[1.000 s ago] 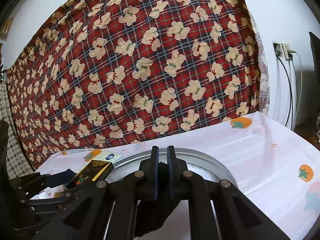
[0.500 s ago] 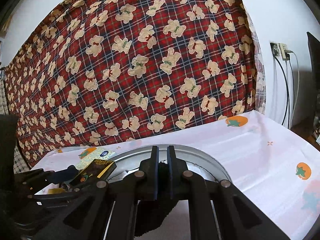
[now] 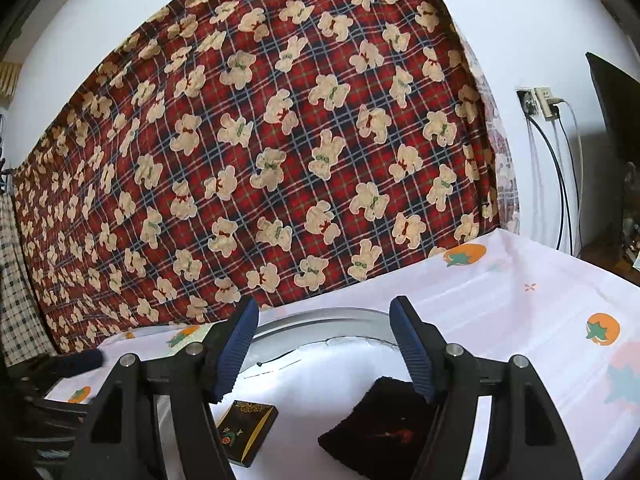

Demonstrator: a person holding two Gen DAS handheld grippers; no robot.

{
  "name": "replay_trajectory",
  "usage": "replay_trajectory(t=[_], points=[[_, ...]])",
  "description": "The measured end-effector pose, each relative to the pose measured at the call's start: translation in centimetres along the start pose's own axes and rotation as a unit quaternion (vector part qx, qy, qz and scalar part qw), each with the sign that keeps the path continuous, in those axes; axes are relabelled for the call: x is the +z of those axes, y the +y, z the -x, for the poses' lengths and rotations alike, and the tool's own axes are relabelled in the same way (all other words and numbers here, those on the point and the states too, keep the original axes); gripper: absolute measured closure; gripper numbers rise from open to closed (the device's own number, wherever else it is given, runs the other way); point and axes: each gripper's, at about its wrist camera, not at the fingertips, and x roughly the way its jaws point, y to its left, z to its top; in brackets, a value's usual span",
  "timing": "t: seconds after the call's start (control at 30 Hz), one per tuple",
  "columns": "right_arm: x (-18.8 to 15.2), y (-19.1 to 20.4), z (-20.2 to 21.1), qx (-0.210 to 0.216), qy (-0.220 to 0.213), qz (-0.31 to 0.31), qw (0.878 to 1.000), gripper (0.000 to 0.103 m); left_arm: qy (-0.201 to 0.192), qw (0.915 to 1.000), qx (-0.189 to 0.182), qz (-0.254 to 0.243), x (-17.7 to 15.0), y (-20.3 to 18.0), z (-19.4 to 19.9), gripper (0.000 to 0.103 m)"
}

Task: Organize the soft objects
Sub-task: 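Withdraw both open tools from the tin toward the remaining items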

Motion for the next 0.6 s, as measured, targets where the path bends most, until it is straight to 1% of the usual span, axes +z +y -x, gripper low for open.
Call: replay_trajectory(t=[0.1, 0.17, 0.27, 0.37, 0.5, 0.6], points=[[0.1, 0.3, 1.0, -0.007, -0.025, 0.009, 1.0, 0.032, -0.021, 0.9996, 0.017, 0.009, -0.9, 2.1, 2.0, 0.007], [0.1, 0.3, 1.8, -0.011, -0.043, 0.011, 0.999, 0.026, -0.035, 0.9988, 0.031, 0.014, -1.7, 3.8, 3.3, 0.004], [0.1, 0.4, 2.8, -0.013, -0.065, 0.009, 0.998, 0.024, -0.05, 0.9967, 0.06, 0.024, -3.1, 6.4, 4.6, 0.002], [-0.1, 0.9, 3.0, -0.006, -0.066, 0.013, 0.998, 0.024, -0.047, 0.9943, 0.089, 0.033, -4.5, 9.3, 5.2, 0.001], [-0.7, 2.9, 2.9, 0.015, -0.061, 0.043, 0.997, 0.024, -0.045, 0.99, 0.127, 0.041, -6.1, 12.1, 5.2, 0.001], [-1.4, 4.7, 2.9, 0.043, -0.051, 0.07, 0.995, 0.024, -0.034, 0.9882, 0.136, 0.061, -7.3, 13.9, 4.9, 0.001]])
